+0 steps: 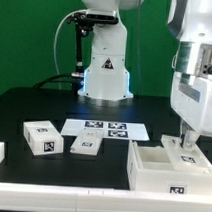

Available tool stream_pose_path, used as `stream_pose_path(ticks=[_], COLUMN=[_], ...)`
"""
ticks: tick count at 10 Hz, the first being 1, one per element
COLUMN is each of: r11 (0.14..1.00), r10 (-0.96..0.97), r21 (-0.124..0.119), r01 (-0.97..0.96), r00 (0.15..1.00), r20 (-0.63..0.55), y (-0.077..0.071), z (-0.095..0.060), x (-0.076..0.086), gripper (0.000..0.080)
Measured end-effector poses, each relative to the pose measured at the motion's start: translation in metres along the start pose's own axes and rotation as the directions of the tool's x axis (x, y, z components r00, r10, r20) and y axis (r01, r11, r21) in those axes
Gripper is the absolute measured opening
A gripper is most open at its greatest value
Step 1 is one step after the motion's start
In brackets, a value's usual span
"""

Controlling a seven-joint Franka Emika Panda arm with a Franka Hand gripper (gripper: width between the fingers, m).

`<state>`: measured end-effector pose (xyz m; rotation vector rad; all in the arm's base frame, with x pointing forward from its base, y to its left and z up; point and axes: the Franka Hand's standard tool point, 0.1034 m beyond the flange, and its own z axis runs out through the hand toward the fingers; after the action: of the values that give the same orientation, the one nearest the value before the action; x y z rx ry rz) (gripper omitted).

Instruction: Assemble cabinet

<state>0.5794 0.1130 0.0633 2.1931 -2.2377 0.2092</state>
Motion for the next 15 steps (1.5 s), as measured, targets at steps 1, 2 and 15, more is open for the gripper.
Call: stream_pose_path(ticks=[1,2,15], r11=[1.000,1.000,0.999], r10=[-0.001,-0.003,-0.031], r21=[0.009,0.016,-0.027], r01=[0.001,0.003,0.032], r00=[1.000,1.000,0.999], r20=[-0.004,-0.009,0.021], y=[-0.007,-0.014,-0.008], z=[0.000,0.001,-0.025], x=[0.000,0.000,0.014], gripper=[0.0064,0.0064,0.0672])
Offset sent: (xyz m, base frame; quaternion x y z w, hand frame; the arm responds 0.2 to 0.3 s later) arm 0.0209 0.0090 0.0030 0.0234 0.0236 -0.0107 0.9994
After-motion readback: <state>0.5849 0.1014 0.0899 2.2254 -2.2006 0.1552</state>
